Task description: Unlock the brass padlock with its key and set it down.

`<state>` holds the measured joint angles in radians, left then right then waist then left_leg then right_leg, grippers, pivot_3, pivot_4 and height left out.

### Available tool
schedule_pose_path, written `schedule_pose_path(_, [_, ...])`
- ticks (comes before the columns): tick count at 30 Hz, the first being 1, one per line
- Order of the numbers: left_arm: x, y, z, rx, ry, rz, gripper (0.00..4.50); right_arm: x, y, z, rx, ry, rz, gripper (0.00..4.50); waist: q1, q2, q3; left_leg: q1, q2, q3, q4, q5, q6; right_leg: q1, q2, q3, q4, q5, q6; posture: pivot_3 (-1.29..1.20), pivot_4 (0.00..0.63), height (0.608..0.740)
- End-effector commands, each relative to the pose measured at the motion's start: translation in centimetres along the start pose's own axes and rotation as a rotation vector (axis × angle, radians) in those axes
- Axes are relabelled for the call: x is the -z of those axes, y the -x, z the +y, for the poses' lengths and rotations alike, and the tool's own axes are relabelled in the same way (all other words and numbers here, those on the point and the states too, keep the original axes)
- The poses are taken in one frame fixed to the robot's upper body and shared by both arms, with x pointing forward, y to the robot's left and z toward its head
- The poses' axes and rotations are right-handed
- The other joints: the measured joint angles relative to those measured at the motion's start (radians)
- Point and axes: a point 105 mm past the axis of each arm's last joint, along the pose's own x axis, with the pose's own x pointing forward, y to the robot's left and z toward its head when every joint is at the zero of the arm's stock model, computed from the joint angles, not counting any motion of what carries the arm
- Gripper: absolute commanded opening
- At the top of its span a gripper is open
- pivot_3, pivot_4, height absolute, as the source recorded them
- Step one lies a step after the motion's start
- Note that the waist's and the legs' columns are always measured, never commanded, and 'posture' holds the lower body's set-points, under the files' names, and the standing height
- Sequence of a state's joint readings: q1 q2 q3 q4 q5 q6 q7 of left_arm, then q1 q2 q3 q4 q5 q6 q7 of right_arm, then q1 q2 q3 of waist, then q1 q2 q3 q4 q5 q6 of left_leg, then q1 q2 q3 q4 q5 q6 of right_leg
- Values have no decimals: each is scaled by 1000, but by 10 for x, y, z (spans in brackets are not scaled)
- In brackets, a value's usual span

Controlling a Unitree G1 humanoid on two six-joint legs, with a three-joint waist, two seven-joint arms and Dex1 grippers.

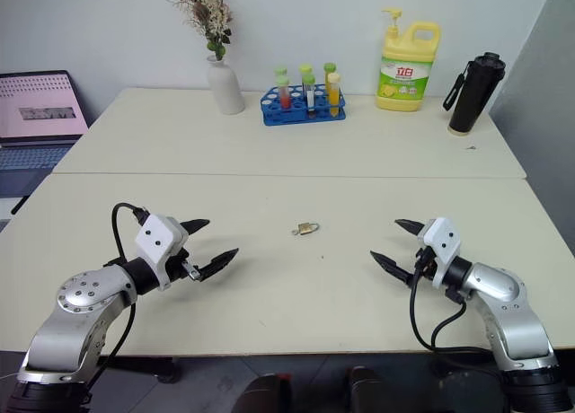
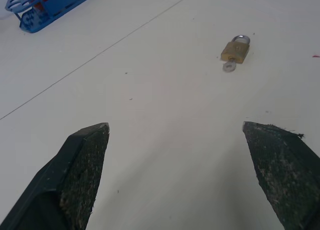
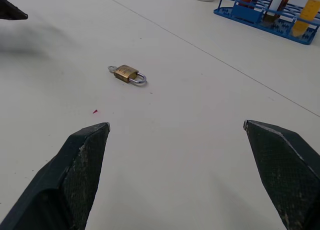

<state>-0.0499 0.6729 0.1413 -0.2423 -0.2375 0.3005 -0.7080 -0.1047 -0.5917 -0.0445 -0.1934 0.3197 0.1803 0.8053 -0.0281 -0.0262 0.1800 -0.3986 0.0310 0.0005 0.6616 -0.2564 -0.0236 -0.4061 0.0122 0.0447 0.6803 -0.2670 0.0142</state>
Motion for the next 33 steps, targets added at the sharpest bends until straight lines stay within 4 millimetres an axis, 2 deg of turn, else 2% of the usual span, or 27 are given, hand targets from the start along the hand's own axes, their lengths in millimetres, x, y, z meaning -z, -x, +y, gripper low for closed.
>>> schedule_pose_path(1, [-16, 4, -4, 32, -73, -92, 4484, -10, -5, -1, 9, 58, -20, 4500, 0, 0, 0, 0, 0, 0, 0, 0, 0, 0, 0, 0, 0, 0, 0, 0, 150, 740])
schedule_pose_path(3, [-22, 10, 0, 55, -45, -158, 4484, -12, -6, 0, -10, 10, -22, 4500, 0, 0, 0, 0, 0, 0, 0, 0, 0, 0, 0, 0, 0, 0, 0, 0, 150, 740])
schedule_pose_path(6, [-18, 12, 3, 45, -64, -139, 4484, -17, -6, 1, -40, -13, -27, 4500, 0, 0, 0, 0, 0, 0, 0, 0, 0, 0, 0, 0, 0, 0, 0, 0, 150, 740])
schedule_pose_path(10, [-21, 12, -4, 91, -65, -146, 4484, -23, -7, 6, -104, 37, -20, 4500, 0, 0, 0, 0, 0, 0, 0, 0, 0, 0, 0, 0, 0, 0, 0, 0, 150, 740])
schedule_pose_path(14, [-25, 14, -19, 207, -47, -131, 4484, -36, -19, 18, -261, 62, -30, 4500, -4, 0, 0, 0, 0, 0, 0, 0, 0, 0, 0, 0, 0, 0, 0, 0, 150, 740])
schedule_pose_path(19, [-31, 14, -19, 241, -56, -107, 4484, -48, -55, 16, -402, 219, -10, 4500, -6, 1, 1, 1, 1, 0, 0, 0, 0, 0, 2, -1, 1, 0, 0, 0, 150, 740])
schedule_pose_path(24, [-33, 12, -11, 201, -73, -111, 4484, -60, -91, 16, -522, 204, 9, 4500, -4, 1, 1, 0, 1, 0, 0, 0, 0, -1, 2, -1, 0, 1, -2, 0, 150, 740])
schedule_pose_path(28, [-29, 13, -13, 197, -88, -91, 4484, -51, -130, 20, -600, 274, 123, 4500, -5, 1, 1, 0, 1, 1, 0, 0, 0, -1, 1, -1, 0, 3, -5, 0, 150, 740])
schedule_pose_path(33, [-28, 12, -15, 201, -105, -82, 4484, -38, -157, 22, -658, 299, 241, 4500, -3, 1, 1, -1, 1, 1, -1, 0, 0, -2, 0, -2, 1, 3, -6, 0, 150, 740])
